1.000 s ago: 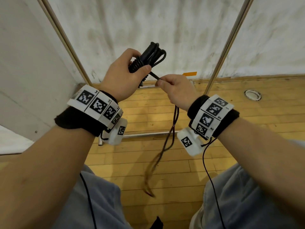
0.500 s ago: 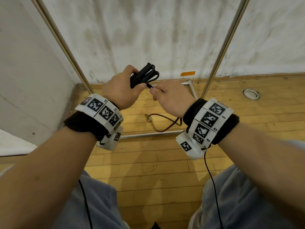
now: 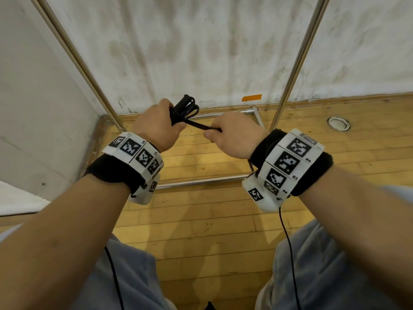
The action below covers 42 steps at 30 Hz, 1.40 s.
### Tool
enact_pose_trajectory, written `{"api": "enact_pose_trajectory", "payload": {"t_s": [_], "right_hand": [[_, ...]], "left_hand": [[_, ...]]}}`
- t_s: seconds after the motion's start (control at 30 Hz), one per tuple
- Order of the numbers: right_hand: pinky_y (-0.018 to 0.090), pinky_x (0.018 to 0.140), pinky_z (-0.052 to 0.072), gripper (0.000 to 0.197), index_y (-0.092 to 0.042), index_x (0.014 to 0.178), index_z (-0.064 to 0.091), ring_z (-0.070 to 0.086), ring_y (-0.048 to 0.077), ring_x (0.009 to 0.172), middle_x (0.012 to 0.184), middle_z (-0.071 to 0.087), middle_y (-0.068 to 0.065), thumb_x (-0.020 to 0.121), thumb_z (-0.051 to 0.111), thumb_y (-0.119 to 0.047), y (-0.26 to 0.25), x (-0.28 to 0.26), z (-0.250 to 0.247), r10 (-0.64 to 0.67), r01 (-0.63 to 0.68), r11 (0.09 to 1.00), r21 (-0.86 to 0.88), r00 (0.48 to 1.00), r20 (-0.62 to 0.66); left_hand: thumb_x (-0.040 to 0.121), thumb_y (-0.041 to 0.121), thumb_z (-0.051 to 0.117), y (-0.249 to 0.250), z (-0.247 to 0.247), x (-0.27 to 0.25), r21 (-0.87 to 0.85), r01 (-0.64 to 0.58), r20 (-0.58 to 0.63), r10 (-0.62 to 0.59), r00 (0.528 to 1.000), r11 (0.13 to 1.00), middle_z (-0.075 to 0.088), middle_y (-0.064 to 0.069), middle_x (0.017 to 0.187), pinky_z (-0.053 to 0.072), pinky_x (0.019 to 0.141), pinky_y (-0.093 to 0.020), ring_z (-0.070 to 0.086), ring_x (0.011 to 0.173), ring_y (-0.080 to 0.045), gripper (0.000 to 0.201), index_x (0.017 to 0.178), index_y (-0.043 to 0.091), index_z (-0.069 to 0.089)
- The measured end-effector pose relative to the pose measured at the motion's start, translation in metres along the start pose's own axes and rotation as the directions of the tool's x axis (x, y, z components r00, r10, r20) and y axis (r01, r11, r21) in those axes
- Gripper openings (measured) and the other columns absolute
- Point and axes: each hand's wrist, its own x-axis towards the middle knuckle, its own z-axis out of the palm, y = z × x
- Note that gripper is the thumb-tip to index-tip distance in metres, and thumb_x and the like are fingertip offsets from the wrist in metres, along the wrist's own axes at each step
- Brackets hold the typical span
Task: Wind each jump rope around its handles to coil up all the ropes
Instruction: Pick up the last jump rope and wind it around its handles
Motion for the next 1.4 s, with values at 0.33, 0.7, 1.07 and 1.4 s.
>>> {"api": "enact_pose_trajectory", "payload": {"t_s": [0.33,0.7,1.07,1.4], "right_hand": [[0.013,0.046,0.031,0.035,-0.011,0.073,0.056,0.04,0.007,0.053,0.06,0.045,-0.006,0.099,0.041,-0.03,0.01,0.006,-0.005,-0.045,0.083,0.991,0.106,0.945,-0.323],[0.014,0.036,0.026,0.044,-0.003,0.066,0.065,0.032,0.009,0.035,0.042,0.033,-0.007,0.086,0.06,-0.042,0.027,0.015,-0.014,0.098,0.005,0.961,0.278,0.928,-0.358],[0.034,0.067,0.038,0.053,0.007,0.08,0.063,0.042,0.027,0.066,0.071,0.047,0.016,0.082,0.066,-0.046,0.027,0.015,-0.025,0.151,-0.083,0.761,0.644,0.987,-0.051],[0.021,0.039,0.02,0.025,-0.017,0.081,0.05,0.024,0.008,0.041,0.048,0.036,-0.007,0.099,0.043,-0.032,0.013,0.015,-0.004,0.049,-0.053,0.56,0.826,0.998,0.031]], "left_hand": [[0.089,0.04,0.056,0.033,0.008,-0.025,0.036,-0.256,0.228,0.241,0.943,0.966,0.06,0.01,0.081,0.043,0.059,-0.032,0.056,0.074,-0.015,0.016,0.101,0.031,0.054],[0.078,0.061,0.06,0.044,-0.002,-0.045,-0.115,-0.441,0.148,0.454,0.878,0.89,0.057,0.012,0.064,0.047,0.058,-0.032,0.057,0.064,-0.012,0.03,0.084,0.033,0.053],[0.08,0.046,0.056,0.047,-0.022,-0.055,-0.372,-0.482,-0.1,0.482,0.871,0.793,0.055,0.012,0.059,0.042,0.054,-0.013,0.056,0.056,-0.003,0.021,0.085,0.025,0.056],[0.081,0.033,0.059,0.043,-0.033,-0.035,-0.794,-0.198,-0.152,0.128,0.98,0.575,0.064,-0.007,0.068,0.051,0.048,-0.038,0.064,0.055,-0.031,0.018,0.086,0.016,0.055]]}}
